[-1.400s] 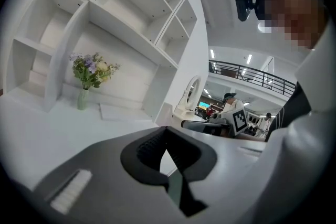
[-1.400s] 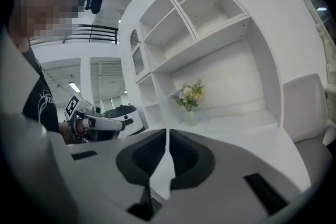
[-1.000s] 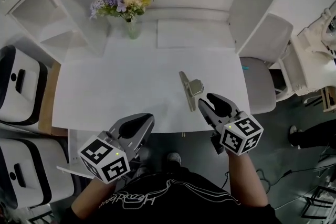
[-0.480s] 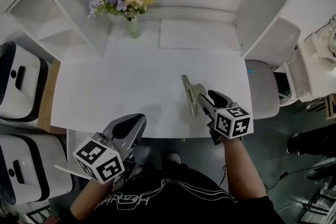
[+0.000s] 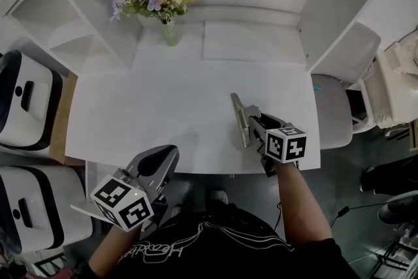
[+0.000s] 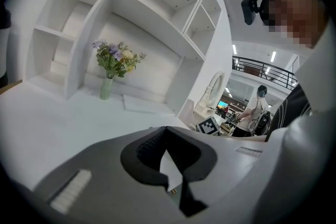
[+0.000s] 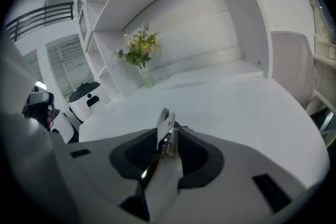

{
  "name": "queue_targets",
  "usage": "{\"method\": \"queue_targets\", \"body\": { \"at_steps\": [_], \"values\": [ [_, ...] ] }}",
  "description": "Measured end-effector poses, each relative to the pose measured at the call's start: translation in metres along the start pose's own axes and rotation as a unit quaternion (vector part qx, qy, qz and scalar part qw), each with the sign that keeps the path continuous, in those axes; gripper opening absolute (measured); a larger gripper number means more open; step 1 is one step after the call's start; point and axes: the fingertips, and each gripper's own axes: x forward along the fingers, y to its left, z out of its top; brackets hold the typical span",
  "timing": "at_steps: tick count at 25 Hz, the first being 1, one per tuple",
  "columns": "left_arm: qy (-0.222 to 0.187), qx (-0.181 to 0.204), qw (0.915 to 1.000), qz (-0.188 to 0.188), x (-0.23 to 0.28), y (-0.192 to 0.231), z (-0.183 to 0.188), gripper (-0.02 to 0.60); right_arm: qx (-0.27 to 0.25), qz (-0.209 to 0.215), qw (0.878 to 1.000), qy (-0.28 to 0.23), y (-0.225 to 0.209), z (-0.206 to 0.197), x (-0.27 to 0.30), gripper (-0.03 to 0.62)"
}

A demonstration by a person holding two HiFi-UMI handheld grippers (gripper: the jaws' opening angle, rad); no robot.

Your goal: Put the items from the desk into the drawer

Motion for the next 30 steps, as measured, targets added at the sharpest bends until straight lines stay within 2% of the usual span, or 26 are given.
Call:
{"method": "queue_targets", "body": {
  "at_steps": [4, 9, 16, 22, 30],
  "values": [
    [0.002, -0.001, 1.0, 0.003, -0.001, 0.001, -0.003, 0.009, 0.008, 0.003, 1.0, -0.003, 0.002, 0.001, 0.003, 0.078],
    [0.005, -0.002, 1.0, 0.005, -0.002, 0.001, -0.005, 0.009, 0.019, 0.007, 1.0, -0.007, 0.005, 0.004, 0.003, 0.058],
    [0.004, -0.005, 1.0, 0.001, -0.007, 0.002, -0.008, 0.009, 0.011, -0.019, 1.0, -0.01, 0.009, 0.007, -0.001, 0.049],
    [0.002, -0.01, 1.0, 0.0, -0.015, 0.005, -0.007, 0.009, -0.007, -0.024, 1.0, -0.018, 0.022, 0.017, -0.008, 0.044],
    [-0.01, -0.023, 0.9997, 0.004, -0.043, 0.018, -0.006, 0.009, -0.053, -0.009, 0.997, -0.051, 0.071, 0.037, -0.028, 0.043]
  ]
}}
